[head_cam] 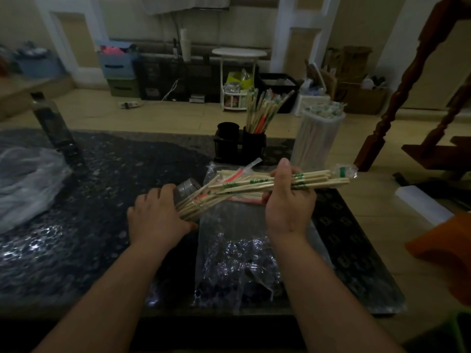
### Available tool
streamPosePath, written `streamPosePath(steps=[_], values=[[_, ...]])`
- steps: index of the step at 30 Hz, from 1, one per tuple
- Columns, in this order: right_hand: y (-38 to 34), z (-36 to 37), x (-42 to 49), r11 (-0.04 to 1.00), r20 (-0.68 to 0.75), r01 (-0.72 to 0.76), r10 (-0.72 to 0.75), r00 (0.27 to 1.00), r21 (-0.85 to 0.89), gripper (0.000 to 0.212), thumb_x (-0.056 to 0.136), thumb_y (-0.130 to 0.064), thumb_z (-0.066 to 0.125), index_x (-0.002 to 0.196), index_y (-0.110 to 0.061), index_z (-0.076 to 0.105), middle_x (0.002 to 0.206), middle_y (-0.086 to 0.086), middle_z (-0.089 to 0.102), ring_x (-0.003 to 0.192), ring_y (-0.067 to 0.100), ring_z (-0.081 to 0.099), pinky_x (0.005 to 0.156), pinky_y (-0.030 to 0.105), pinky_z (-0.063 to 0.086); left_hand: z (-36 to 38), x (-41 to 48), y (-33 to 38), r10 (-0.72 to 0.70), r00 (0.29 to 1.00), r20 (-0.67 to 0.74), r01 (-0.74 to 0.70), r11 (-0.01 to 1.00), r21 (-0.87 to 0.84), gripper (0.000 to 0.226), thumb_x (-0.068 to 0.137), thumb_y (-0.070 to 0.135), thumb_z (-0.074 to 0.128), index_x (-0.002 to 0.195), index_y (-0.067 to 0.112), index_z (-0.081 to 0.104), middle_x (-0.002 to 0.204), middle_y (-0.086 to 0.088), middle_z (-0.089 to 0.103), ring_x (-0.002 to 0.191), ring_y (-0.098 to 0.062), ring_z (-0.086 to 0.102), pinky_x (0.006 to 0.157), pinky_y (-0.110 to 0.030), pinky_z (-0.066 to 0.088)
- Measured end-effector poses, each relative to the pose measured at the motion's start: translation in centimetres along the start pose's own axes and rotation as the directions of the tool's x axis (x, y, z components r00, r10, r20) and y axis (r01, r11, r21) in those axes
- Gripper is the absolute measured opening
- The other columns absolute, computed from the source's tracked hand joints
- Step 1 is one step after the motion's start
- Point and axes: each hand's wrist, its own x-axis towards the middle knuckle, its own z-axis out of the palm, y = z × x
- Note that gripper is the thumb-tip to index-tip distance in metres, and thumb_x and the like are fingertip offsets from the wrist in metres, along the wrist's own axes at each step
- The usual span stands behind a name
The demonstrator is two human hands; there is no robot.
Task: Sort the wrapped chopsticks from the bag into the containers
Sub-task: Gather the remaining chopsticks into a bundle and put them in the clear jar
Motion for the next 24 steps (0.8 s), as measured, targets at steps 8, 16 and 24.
streamPosePath(steps=[8,16,24], values=[[0.3,0.0,0.4,0.990,-0.140,0.078,-0.095,0.986,-0.117,0.037,0.095,-0.033,0.054,0.062,-0.015,0.054,0.054,-0.004,0.051,0.053,0.011,0.054,0.053,0.024,0.046,-0.1,0.0,0.1,-0.019,1.000,-0.013,0.020,1.000,0.024,0.095,0.061,0.064,0.077,0.139,0.030,0.035,0.134,-0.004,0.047,0.122,-0.029,0.043,0.098,-0.046,0.038],[0.6,0.0,0.3,0.926,0.218,-0.317,0.359,0.908,-0.205,0.010,0.091,-0.021,0.070,0.092,-0.010,0.069,0.068,-0.003,0.067,0.051,0.000,0.060,0.045,0.013,0.043,-0.1,-0.2,0.4,0.035,0.999,-0.013,-0.036,0.999,-0.017,0.092,0.064,0.062,0.077,0.139,0.032,0.034,0.135,-0.002,0.046,0.122,-0.027,0.043,0.098,-0.044,0.037],[2.5,-0.3,1.0,0.896,0.210,-0.280,0.364,0.907,-0.344,0.014,0.096,-0.013,0.059,0.085,-0.016,0.067,0.077,0.003,0.066,0.067,0.010,0.062,0.072,0.038,0.061,-0.2,-0.4,0.5,0.067,0.997,-0.036,-0.068,0.997,-0.041,0.089,0.064,0.060,0.077,0.138,0.031,0.037,0.132,-0.001,0.048,0.120,-0.027,0.044,0.097,-0.044,0.037]])
